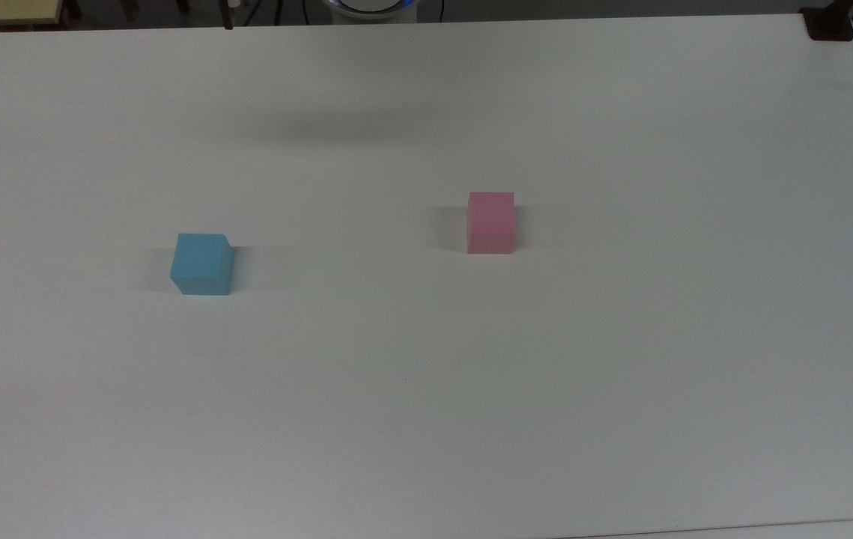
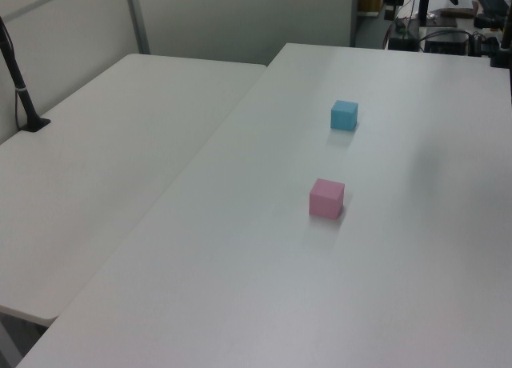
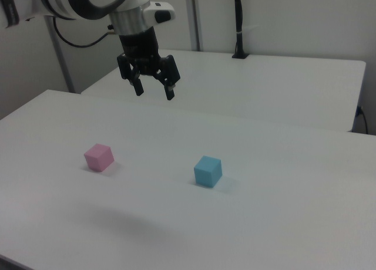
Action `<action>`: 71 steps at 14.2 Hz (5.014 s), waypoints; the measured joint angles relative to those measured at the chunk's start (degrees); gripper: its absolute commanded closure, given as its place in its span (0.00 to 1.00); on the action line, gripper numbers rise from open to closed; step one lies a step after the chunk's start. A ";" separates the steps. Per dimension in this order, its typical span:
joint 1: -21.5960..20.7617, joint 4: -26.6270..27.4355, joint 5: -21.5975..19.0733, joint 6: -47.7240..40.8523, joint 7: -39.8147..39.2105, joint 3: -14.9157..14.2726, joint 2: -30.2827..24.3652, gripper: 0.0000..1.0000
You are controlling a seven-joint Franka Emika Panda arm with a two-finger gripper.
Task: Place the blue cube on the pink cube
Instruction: 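Move the open gripper over the light-blue cube and lower it, then close the gripper on the light-blue cube, then lift the light-blue cube and carry it over the pink cube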
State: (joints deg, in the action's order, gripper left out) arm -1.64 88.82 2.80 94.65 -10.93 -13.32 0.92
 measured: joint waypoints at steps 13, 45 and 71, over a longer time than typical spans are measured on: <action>0.72 1.35 -0.52 6.09 0.00 -0.30 3.92 0.00; 1.48 5.00 -2.59 34.69 2.52 -0.16 27.55 0.00; 2.40 6.23 -0.58 24.45 10.30 2.52 20.05 0.52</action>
State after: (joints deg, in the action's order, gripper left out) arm 0.76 95.05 2.22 119.10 -0.63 -10.80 20.97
